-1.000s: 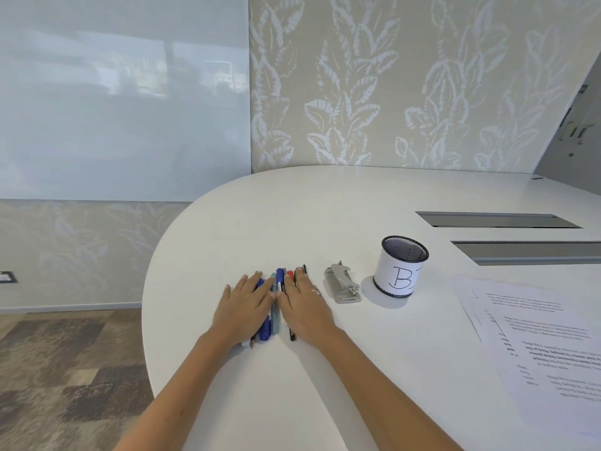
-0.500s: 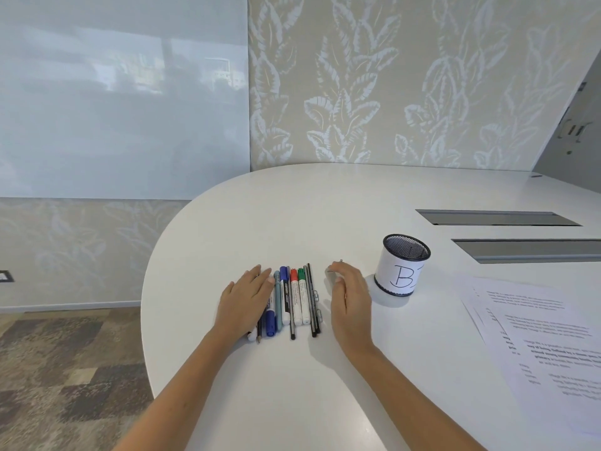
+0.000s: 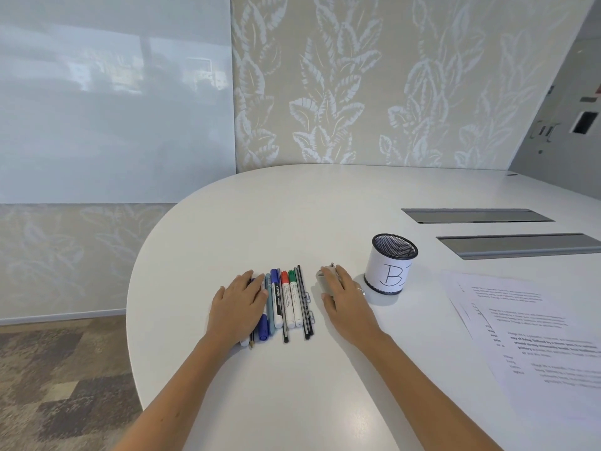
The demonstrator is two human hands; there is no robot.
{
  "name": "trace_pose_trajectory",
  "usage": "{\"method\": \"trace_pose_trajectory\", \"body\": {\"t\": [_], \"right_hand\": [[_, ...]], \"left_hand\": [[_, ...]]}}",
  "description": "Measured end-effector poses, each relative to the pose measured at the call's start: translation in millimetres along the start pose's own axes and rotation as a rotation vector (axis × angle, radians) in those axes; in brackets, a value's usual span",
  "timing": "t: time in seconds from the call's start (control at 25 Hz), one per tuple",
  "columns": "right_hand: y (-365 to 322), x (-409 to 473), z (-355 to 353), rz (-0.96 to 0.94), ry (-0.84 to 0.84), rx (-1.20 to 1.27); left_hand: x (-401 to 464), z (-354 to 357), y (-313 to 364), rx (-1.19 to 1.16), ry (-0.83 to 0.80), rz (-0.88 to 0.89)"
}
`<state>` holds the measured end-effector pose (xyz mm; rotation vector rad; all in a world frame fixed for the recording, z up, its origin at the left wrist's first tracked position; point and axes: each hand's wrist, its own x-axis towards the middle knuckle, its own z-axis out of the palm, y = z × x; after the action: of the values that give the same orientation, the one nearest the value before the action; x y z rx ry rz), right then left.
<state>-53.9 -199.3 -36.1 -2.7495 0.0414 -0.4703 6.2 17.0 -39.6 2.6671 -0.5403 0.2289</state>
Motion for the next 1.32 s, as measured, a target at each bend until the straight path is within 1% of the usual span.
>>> {"method": "trace_pose_trajectory", "body": {"t": [0.16,0.28,0.36,0.48,0.52,0.6,0.64,0.68,0.76,0.8,0.88,0.96,1.04,1.12,1.24,1.32], "right_hand": [[5.9,-21.9,-7.3,-0.037,0.009,0.014],[12.9,-44.8,-16.0,0.011,0.003,0.006],[18.8,-59.6,-23.9,0.045,0.007,-0.018],[29.2,-76.4,-35.5,0.103,-0.005,-0.059],[33.8,-81.4,-39.3,0.118,-0.007,-0.064],[43.1,-89.0,-45.8,0.137,-0.009,-0.068],[48.2,-91.9,-48.7,0.149,-0.008,-0.075],[53.1,-94.4,-51.1,0.170,-0.007,-0.082],[63.3,-100.2,-56.6,0.214,-0.007,-0.087],[67.3,-102.5,-59.3,0.222,-0.011,-0.083],[74.0,-106.1,-65.3,0.198,-0.021,-0.043],[80.2,-110.4,-73.3,0.157,-0.039,0.095],[87.3,-114.8,-85.9,0.146,-0.023,0.310],[102.2,-121.1,-103.4,0.162,0.049,0.413],[147.7,-131.2,-135.1,0.238,0.193,0.416],[188.5,-137.9,-157.4,0.308,0.240,0.365]], "left_hand": [[1.8,1.6,-0.8,0.005,-0.032,0.002],[2.6,1.0,-4.7,0.016,-0.062,0.006],[0.9,-0.2,-4.0,0.016,-0.052,0.026],[-3.9,-8.8,5.3,-0.242,0.035,-0.043],[-5.7,-11.4,12.8,-0.268,0.099,-0.010],[-12.3,-13.6,37.5,-0.216,0.241,0.161],[-16.5,-12.1,55.1,-0.225,0.279,0.264],[-22.1,-8.7,75.4,-0.247,0.260,0.350],[-35.2,6.5,118.7,-0.248,0.115,0.446],[-40.9,17.1,137.6,-0.207,0.037,0.458],[-48.7,36.4,166.7,-0.086,-0.068,0.444],[-55.4,47.2,189.1,-0.014,-0.096,0.406],[-63.1,47.0,206.9,-0.029,-0.041,0.320],[-69.5,44.5,226.9,-0.079,0.074,0.252],[-77.0,46.8,266.5,-0.202,0.202,0.294],[-77.5,55.7,298.1,-0.283,0.205,0.308]]}}
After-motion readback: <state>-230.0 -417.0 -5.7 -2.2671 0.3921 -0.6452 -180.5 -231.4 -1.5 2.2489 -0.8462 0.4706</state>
